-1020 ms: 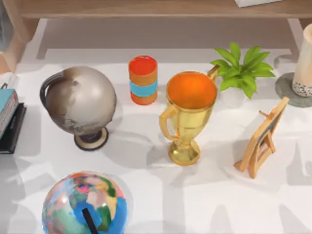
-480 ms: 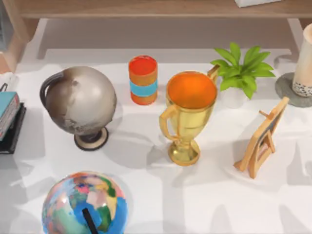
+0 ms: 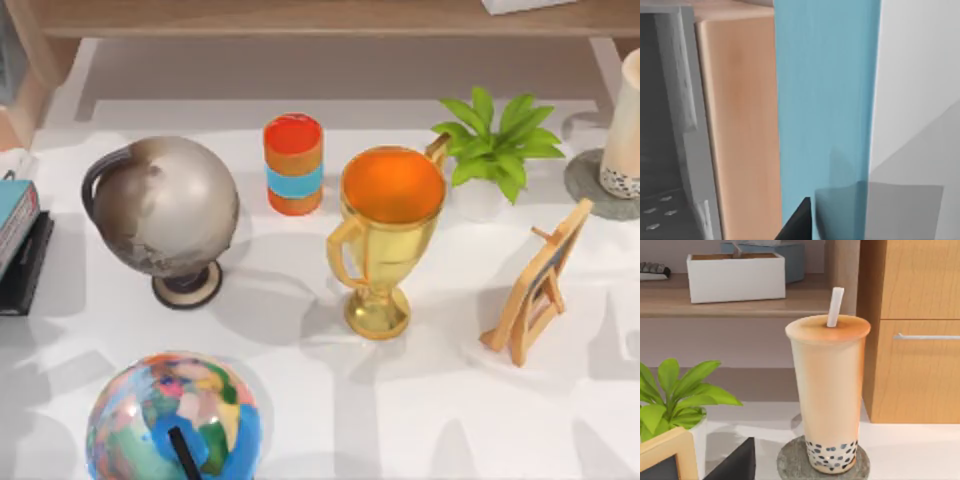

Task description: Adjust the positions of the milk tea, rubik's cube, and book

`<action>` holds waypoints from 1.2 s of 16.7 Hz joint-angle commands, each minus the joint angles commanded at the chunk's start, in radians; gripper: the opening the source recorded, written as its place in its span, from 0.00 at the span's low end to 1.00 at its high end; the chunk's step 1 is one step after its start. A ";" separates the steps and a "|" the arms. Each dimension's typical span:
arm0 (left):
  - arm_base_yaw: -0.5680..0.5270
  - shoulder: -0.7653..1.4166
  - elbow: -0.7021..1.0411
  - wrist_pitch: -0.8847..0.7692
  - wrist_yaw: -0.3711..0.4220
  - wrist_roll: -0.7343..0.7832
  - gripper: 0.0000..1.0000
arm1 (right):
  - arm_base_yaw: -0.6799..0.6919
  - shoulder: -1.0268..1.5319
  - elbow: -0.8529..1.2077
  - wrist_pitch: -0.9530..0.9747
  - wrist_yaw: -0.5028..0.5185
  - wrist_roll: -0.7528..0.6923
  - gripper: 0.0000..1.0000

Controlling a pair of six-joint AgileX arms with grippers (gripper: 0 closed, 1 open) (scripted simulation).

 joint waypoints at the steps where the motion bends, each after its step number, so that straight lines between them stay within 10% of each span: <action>1: 0.000 0.000 0.000 0.000 0.000 0.000 0.00 | 0.000 0.000 0.000 0.000 0.000 0.000 1.00; 14: 0.000 0.000 0.000 0.000 0.000 0.000 0.98 | 0.000 0.000 0.000 0.000 0.000 0.000 1.00; 20: 0.000 0.000 0.000 0.000 0.000 0.000 1.00 | 0.000 0.000 0.000 0.000 0.000 0.000 1.00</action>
